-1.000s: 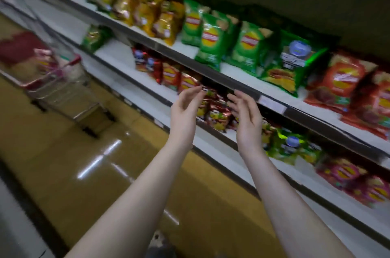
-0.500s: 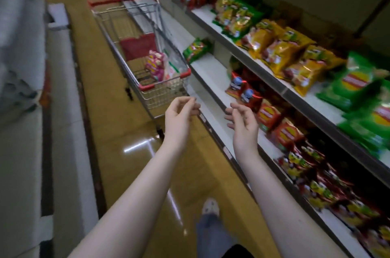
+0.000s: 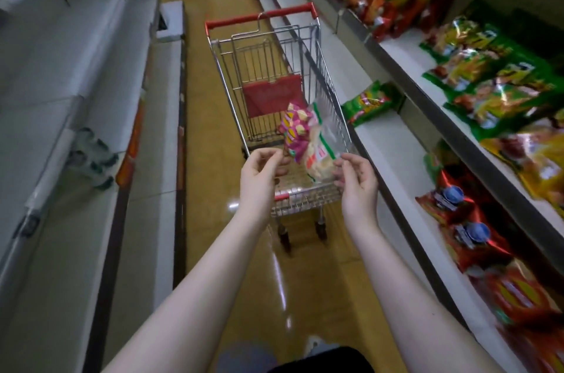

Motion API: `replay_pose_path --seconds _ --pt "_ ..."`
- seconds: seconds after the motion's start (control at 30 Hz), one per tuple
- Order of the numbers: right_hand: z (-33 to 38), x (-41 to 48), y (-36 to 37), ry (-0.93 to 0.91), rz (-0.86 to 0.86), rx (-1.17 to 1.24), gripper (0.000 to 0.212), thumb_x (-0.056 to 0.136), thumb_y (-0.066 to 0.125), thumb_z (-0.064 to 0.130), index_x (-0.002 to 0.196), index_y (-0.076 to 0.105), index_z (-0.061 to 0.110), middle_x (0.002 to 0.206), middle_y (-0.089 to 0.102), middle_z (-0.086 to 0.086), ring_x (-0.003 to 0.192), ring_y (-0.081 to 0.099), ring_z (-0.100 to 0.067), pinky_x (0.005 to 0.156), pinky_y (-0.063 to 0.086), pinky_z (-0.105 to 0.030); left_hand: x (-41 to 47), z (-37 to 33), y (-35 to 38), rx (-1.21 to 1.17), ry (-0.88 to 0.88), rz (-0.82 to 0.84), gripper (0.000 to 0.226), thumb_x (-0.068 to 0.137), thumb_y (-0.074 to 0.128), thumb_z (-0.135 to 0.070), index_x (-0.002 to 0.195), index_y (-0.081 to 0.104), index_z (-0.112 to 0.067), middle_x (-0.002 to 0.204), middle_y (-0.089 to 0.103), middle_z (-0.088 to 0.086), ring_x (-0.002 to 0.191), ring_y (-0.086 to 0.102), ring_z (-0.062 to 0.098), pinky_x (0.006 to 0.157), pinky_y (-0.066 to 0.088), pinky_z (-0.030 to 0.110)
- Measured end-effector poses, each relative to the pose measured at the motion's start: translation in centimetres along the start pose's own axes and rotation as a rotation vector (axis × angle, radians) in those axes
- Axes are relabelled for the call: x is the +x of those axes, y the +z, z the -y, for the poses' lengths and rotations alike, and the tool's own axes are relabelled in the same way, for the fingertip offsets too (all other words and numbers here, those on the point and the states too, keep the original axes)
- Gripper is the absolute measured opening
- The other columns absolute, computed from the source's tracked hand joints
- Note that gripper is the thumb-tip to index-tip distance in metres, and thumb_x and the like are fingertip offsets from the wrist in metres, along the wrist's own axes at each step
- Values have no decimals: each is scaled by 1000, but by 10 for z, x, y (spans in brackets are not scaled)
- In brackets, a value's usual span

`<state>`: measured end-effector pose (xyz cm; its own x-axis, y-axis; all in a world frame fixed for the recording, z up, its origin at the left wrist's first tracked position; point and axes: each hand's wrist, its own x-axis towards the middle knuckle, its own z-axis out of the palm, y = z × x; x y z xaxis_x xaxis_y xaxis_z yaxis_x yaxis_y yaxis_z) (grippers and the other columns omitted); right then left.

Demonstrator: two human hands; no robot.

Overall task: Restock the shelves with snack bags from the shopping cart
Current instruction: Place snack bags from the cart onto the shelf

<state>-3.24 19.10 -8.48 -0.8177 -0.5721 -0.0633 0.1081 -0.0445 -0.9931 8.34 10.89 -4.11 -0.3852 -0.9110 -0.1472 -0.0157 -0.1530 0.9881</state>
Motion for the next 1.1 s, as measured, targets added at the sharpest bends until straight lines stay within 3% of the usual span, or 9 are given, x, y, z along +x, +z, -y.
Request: replay_pose_path --seconds 0.17,0.3,0.5,0.67,0.73,0.8,0.93,1.03,1.1 --pt "-19 88 49 14 -26 -48 15 98 48 17 96 57 29 110 62 -7 104 60 -22 84 50 -29 110 5 1 7 -7 22 7 96 54 -19 93 60 -15 93 66 5 78 61 11 72 49 26" --pt "-49 160 90 69 -84 -91 11 98 48 23 97 57 30 109 61 -2 103 61 -20 87 52 -38 215 13 6 6 -38 123 7 96 54 -18 91 59 -17 88 64 0 75 60 9 65 49 17" --pt "-82 251 157 187 -231 -103 10 97 47 17 96 55 24 96 58 12 91 60 -9 84 53 -33 366 26 6 86 -122 252 4 94 56 -18 92 58 -16 81 60 -1 70 58 9 71 49 26" --pt "-127 305 185 332 -322 -151 8 97 47 25 99 55 26 95 56 17 95 61 -18 83 54 -36 459 50 20 222 -159 306 13 92 60 -18 101 56 -10 90 58 -1 77 56 8 62 46 9" --pt "-150 323 190 350 -347 -189 11 97 48 22 105 54 22 101 57 12 95 57 -10 74 48 -17 489 68 28 264 -185 315 18 89 64 -18 104 55 -10 93 58 -3 79 56 8 64 47 15" --pt "-178 341 191 379 -354 -200 13 97 49 17 107 55 20 103 57 11 95 55 -5 69 43 -10 522 96 37 333 -216 339 24 87 68 -18 105 55 -11 96 59 -3 79 59 6 68 48 19" --pt "-243 368 192 453 -406 -220 20 95 52 12 114 55 13 106 59 2 99 56 -11 72 41 -9 581 167 58 469 -280 376 39 77 76 -32 108 54 -22 104 60 -3 95 62 14 87 54 38" --pt "-292 381 192 505 -472 -213 21 94 54 11 114 55 12 107 59 1 103 57 -16 72 41 -11 616 219 78 631 -294 410 52 81 75 -26 125 49 -14 110 53 -6 101 52 13 86 41 26" --pt "-314 384 192 513 -486 -189 22 93 55 11 113 52 19 108 58 4 105 57 -15 77 41 -12 633 247 88 685 -299 444 56 81 75 -23 128 47 -11 116 52 -3 106 52 15 90 44 28"
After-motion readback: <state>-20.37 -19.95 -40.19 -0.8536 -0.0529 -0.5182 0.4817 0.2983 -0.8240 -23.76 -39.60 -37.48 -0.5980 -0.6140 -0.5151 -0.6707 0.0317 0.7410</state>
